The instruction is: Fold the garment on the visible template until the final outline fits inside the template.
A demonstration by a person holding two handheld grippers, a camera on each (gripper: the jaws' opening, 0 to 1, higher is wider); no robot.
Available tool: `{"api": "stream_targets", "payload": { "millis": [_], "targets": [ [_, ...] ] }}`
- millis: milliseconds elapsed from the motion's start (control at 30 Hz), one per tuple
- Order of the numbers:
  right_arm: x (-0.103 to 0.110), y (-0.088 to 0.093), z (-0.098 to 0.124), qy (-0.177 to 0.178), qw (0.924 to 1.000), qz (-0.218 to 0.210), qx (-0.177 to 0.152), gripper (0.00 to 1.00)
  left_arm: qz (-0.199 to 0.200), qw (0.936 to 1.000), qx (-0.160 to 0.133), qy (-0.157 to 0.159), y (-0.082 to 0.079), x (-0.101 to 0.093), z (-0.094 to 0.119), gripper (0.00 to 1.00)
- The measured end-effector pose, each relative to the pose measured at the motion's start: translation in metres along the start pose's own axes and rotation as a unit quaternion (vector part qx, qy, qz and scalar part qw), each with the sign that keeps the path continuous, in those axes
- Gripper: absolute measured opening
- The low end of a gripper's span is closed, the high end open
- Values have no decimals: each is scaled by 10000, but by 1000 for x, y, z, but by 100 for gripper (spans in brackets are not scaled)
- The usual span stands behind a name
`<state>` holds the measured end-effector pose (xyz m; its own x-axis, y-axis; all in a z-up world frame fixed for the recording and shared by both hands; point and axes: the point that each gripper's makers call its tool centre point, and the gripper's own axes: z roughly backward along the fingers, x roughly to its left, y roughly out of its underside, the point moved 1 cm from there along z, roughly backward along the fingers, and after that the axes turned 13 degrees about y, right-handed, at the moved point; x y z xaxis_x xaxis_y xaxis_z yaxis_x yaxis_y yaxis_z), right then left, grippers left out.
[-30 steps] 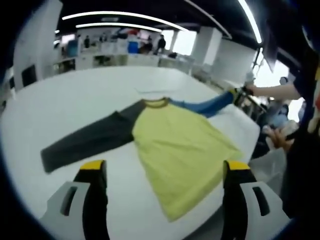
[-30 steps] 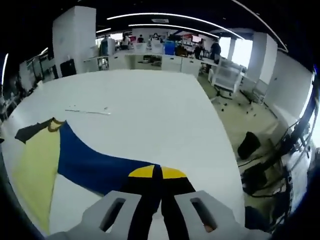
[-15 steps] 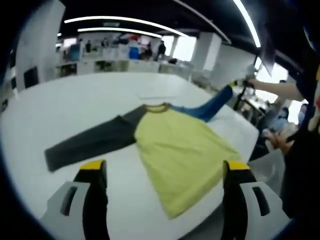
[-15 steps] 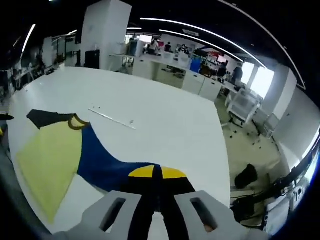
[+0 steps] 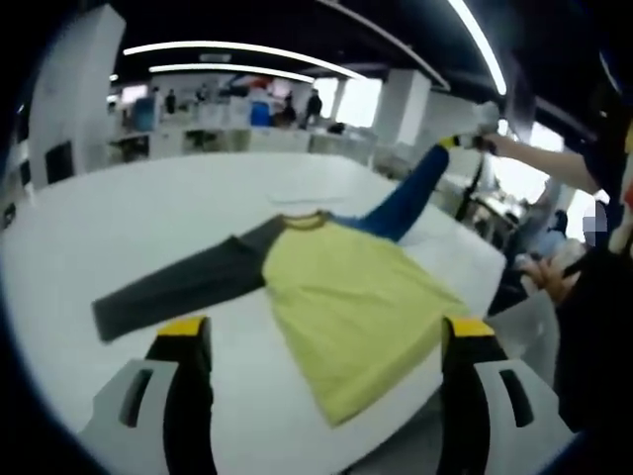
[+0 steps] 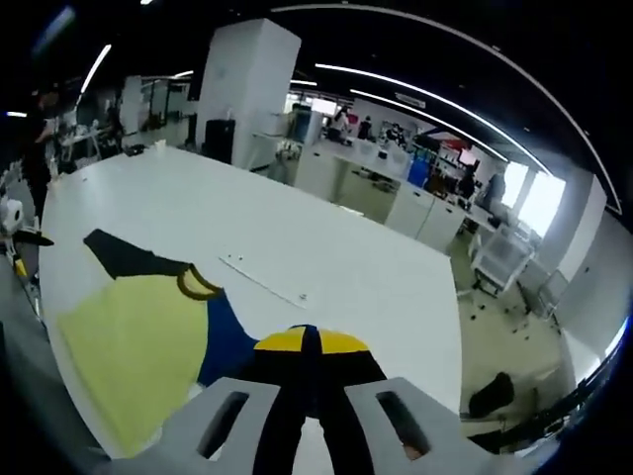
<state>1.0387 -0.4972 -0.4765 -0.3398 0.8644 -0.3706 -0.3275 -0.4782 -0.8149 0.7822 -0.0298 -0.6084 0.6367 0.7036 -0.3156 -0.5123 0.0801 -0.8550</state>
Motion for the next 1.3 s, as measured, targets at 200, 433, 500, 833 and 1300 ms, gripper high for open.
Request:
{"api": "stream_targets", "payload": {
  "millis": [200, 433, 500, 833, 1300],
  "targets": [
    [24, -29, 4, -227, 9995, 189, -130, 3, -32, 10000, -33, 30, 1, -5, 7, 92],
    [65, -52, 0, -536, 9981, 228, -203, 3, -50, 9999, -102, 26, -1, -7, 15, 92],
    [79, -59, -3, -642, 9975, 213, -227, 3, -52, 9999, -110, 25, 0, -7, 17, 92],
    [157, -88, -10, -1291, 9905, 371, -294, 3, 18, 9999, -155, -20, 9, -1, 28, 92],
    [210, -93, -28, -1625, 9862, 308, -118, 3, 136, 9996, -192, -144, 19, 10, 41, 92]
  ]
}}
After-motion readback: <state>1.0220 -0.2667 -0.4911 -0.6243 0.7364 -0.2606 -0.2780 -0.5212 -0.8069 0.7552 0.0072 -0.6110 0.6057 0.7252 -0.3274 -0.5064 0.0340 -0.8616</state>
